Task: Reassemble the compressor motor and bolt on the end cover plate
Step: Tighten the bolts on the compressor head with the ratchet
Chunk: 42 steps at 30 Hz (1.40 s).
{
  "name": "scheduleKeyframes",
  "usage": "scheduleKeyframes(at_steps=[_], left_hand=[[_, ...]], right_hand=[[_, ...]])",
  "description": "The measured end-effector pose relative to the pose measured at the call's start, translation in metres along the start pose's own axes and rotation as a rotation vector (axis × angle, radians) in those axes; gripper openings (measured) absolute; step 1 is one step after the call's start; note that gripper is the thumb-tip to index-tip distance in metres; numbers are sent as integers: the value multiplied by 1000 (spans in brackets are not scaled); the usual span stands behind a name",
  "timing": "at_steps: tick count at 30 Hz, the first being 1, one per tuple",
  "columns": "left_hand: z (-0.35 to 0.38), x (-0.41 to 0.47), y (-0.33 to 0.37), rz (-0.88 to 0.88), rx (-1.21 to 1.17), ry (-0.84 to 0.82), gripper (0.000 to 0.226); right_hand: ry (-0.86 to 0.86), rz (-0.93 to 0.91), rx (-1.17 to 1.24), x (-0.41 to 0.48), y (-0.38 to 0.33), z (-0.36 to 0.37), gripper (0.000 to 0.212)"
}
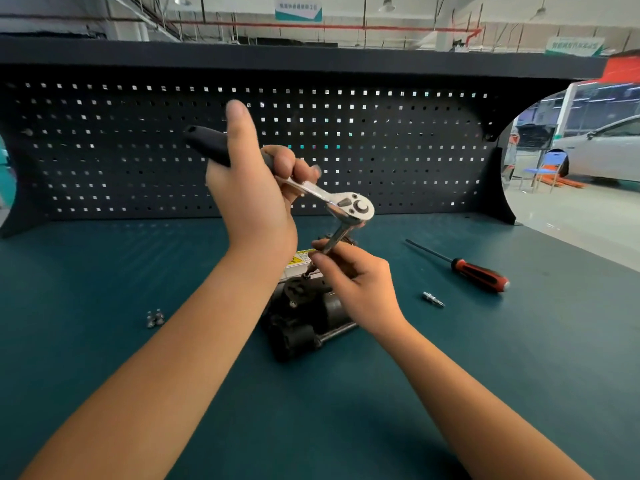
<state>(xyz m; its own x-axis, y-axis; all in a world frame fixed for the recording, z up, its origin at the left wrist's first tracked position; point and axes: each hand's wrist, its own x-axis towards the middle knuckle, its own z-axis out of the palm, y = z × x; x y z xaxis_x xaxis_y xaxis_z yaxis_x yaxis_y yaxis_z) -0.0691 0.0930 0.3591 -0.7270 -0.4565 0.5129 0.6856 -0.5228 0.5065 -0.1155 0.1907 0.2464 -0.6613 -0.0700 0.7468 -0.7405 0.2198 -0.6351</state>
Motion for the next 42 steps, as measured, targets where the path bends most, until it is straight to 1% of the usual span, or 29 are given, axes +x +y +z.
scheduleKeyframes(at_steps=[3,5,7,10,12,15,18,20,21,23,24,27,29,32,36,42], left_hand=[[3,2,-2,37,60,26,26],[3,6,-4,48,70,44,26],[4,11,-6,46,59,66,23],[0,20,-7,23,35,93,20],[-7,33,-8,-20,-4,114,22],[-19,55,-10,-139,-78,128,24],[-31,64,-19,-235,-100,160,25],[-35,65,-23,-283,-140,177,28],[-33,67,-22,-306,-200,173,29],[-19,74,-13,-314,-330,117,33],[-12,77,-8,-300,-355,77,34],[8,76,3,-251,-326,-69,33],[13,75,4,-242,-313,-118,32],[11,74,0,-286,-283,-64,31],[1,74,-12,-338,-260,13,32],[1,73,-15,-310,-201,-16,30]], right_hand=[[-41,-3,-29,8,-1,-5,11],[-99,41,-56,18,-5,-9,10],[-151,90,-82,28,-9,-12,11],[-207,111,-118,38,-12,-11,16],[-218,106,-135,42,-13,-9,18],[-226,96,-138,44,-12,-8,17],[-260,92,-108,30,-8,-2,16],[-213,35,-135,19,-4,2,23],[-191,6,-135,16,-4,3,22],[-158,-22,-98,19,-10,1,16],[-145,-21,-82,24,-13,0,15],[-100,-71,-84,36,-22,-4,18],[-80,-96,-85,40,-22,-5,18],[-71,-111,-128,38,-14,-7,22],[-72,-77,-165,31,-2,-3,22],[-21,-100,-172,32,1,1,23]])
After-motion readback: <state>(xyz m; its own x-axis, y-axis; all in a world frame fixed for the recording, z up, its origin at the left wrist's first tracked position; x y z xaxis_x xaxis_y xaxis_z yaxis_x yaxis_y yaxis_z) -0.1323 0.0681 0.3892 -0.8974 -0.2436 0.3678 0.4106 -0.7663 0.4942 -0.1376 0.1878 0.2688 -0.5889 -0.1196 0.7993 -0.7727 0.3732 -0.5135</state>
